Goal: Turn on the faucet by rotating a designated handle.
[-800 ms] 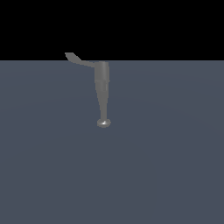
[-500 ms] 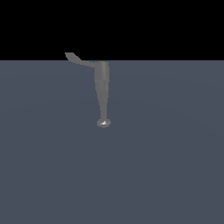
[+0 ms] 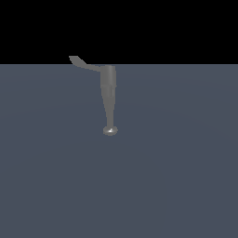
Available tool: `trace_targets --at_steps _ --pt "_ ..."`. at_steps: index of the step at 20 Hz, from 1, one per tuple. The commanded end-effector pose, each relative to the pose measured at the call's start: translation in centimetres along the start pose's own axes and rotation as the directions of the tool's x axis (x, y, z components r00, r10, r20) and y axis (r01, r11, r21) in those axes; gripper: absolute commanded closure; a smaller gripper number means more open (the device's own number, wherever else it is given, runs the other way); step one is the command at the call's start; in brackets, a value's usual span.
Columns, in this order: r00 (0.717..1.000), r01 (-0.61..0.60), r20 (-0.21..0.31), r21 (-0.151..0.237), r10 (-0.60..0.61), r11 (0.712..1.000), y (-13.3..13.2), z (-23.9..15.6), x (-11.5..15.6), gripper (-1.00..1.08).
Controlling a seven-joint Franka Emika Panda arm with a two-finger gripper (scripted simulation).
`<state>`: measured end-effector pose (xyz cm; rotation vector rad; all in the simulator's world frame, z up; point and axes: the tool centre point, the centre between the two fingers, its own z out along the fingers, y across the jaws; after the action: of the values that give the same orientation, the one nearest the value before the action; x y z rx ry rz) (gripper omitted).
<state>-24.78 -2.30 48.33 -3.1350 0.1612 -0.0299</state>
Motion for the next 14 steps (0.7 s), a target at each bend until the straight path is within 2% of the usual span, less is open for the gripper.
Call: trace_targets --at_steps 1,8,14 --pt "1.000 -0.007 0.000 0.001 0.007 1.000 0.0 0.0 0.2 1.08" --pt "0.998 -0.063 0.002 0.008 0.063 0.998 -0.5 -0.1 1.6 1.08" --pt "0.989 -0.150 0.007 0.018 0.150 0.988 -1.2 0.0 3.9 1.08"
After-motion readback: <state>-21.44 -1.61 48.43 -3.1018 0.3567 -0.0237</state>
